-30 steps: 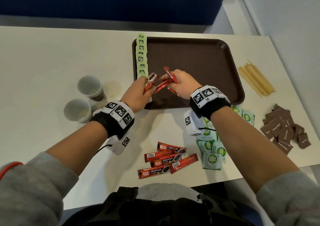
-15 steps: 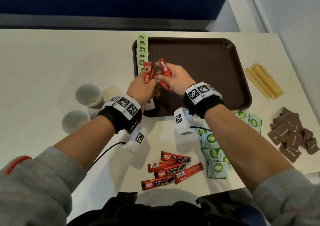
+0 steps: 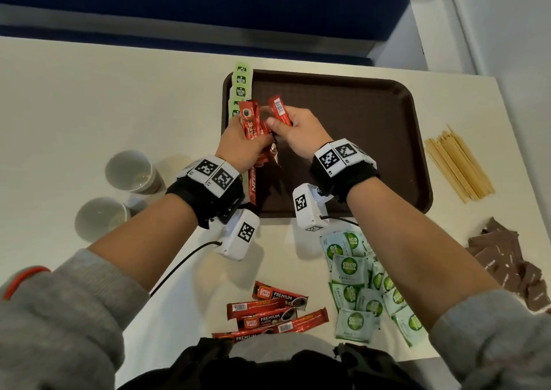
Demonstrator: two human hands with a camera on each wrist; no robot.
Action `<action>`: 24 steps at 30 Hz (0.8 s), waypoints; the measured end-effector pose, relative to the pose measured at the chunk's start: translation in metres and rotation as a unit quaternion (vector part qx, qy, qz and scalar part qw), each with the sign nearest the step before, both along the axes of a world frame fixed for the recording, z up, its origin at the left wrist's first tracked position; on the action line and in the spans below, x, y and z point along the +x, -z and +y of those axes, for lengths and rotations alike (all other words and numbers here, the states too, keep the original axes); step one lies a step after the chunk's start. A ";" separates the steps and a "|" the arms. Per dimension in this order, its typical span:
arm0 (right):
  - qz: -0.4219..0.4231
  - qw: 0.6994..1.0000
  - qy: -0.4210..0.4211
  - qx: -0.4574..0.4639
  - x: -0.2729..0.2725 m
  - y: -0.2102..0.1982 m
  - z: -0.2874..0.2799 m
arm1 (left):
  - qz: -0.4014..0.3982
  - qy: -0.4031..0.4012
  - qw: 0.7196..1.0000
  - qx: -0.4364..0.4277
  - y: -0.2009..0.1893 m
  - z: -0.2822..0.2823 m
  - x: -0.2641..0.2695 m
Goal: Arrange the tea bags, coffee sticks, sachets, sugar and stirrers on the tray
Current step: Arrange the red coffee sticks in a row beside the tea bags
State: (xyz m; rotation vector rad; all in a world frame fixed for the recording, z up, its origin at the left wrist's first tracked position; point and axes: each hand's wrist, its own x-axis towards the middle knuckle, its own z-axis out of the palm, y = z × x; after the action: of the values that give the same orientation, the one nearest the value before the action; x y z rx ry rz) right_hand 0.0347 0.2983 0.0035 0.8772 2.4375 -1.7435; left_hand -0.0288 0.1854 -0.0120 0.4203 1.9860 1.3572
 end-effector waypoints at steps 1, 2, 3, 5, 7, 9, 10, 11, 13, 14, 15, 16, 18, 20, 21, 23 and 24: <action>0.001 1.000 0.002 -0.009 -0.001 0.002 0.001 | -0.002 -0.013 1.000 -0.005 0.002 0.002 -0.001; 0.006 1.000 0.006 -0.015 -0.002 0.003 0.003 | -0.005 -0.026 1.000 -0.010 0.005 0.005 -0.002; 0.009 1.000 0.009 -0.017 -0.003 0.004 0.005 | -0.007 -0.035 0.999 -0.012 0.007 0.007 -0.002; 0.007 1.000 -0.001 0.005 -0.005 0.006 0.009 | -0.008 -0.040 0.999 -0.019 0.010 0.010 -0.003; -0.006 0.999 -0.022 0.050 -0.007 0.008 0.013 | -0.015 -0.043 0.999 -0.026 0.011 0.013 -0.003; -0.009 0.995 -0.040 0.088 -0.009 0.009 0.016 | -0.018 -0.047 0.998 -0.033 0.008 0.015 -0.004; -0.012 0.994 -0.045 0.102 -0.009 0.009 0.018 | -0.023 -0.051 0.998 -0.033 0.008 0.016 -0.005; -0.018 0.991 -0.050 0.119 -0.008 0.008 0.020 | -0.026 -0.060 0.997 -0.029 0.008 0.018 -0.007; -0.021 0.982 -0.071 0.172 -0.005 0.010 0.025 | -0.031 -0.085 0.996 -0.023 0.007 0.019 -0.009; -0.027 0.976 -0.087 0.196 -0.003 0.012 0.029 | -0.028 -0.097 0.995 -0.023 0.007 0.020 -0.011; -0.039 0.970 -0.102 0.218 -0.002 0.013 0.030 | -0.025 -0.103 0.994 -0.020 0.006 0.020 -0.013; -0.055 0.963 -0.116 0.236 -0.002 0.014 0.032 | -0.025 -0.103 0.994 -0.022 0.006 0.020 -0.015; -0.082 0.957 -0.129 0.245 -0.001 0.015 0.033 | -0.028 -0.107 0.994 -0.025 0.004 0.020 -0.018; -0.075 0.967 -0.121 0.213 -0.001 0.015 0.034 | -0.031 -0.113 0.993 -0.023 0.005 0.020 -0.021; -0.065 0.970 -0.122 0.199 -0.001 0.015 0.035 | -0.031 -0.116 0.993 -0.024 0.007 0.021 -0.023; -0.060 0.970 -0.140 0.191 -0.004 0.018 0.037 | -0.036 -0.120 0.992 -0.024 0.007 0.020 -0.025; -0.062 0.967 -0.150 0.195 -0.005 0.019 0.037 | -0.039 -0.123 0.991 -0.024 0.007 0.019 -0.025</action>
State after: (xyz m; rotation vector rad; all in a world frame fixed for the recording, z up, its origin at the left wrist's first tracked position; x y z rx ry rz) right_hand 0.0297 0.3356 -0.0157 0.5678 2.6979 -1.1005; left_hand -0.0542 0.2045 -0.0191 0.0987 2.0522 1.4469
